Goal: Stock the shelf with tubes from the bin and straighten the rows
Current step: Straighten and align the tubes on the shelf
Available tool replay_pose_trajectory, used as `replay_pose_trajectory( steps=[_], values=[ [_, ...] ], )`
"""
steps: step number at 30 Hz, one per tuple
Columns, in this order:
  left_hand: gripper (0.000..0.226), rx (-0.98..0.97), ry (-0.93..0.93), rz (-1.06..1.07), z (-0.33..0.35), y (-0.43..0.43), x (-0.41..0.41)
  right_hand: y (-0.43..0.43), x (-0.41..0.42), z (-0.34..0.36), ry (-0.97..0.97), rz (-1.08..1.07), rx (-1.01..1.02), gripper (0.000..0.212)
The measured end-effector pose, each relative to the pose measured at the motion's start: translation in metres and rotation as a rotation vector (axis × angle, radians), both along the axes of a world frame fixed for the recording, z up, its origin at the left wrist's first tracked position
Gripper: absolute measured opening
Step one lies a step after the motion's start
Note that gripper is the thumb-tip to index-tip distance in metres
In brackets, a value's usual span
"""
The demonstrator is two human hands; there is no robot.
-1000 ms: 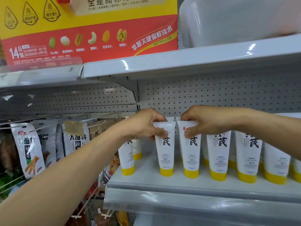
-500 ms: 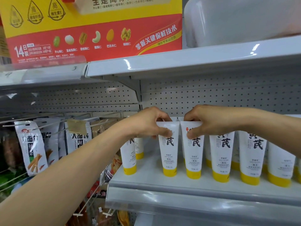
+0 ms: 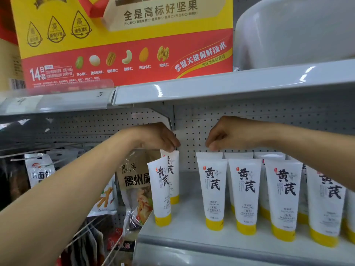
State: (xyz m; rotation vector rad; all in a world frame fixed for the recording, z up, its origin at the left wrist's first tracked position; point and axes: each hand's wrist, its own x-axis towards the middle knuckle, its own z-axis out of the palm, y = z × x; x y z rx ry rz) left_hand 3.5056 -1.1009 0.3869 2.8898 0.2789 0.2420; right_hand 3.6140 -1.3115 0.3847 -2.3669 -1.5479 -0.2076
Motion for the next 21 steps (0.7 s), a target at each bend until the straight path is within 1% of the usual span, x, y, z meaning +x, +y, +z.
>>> replay_pose_trajectory(
  steps=[2,4,6,8,11,17,21],
  values=[
    [0.031,0.041,0.081,0.003,-0.002,0.005,0.007,0.012,0.000,-0.002,0.030,0.013,-0.036,0.020],
    [0.030,0.069,0.100,0.002,-0.005,0.009,0.011,0.020,0.002,-0.005,0.048,0.032,-0.073,0.018],
    [0.027,0.038,0.059,0.002,-0.009,0.014,0.015,0.025,0.005,-0.007,0.050,0.034,-0.112,0.016],
    [0.024,-0.015,0.003,-0.006,-0.013,0.017,0.017,0.027,0.006,-0.009,0.039,0.028,-0.141,0.018],
    [0.021,-0.028,-0.055,-0.025,-0.017,0.018,0.020,0.028,0.008,-0.012,0.037,0.031,-0.143,0.021],
    [0.018,0.003,-0.069,-0.113,-0.018,0.006,0.022,0.027,0.009,-0.014,0.038,0.018,-0.128,0.016],
    [0.021,-0.052,-0.064,-0.146,-0.019,-0.005,0.024,0.027,0.007,-0.013,0.029,0.017,-0.122,0.016]
  ],
)
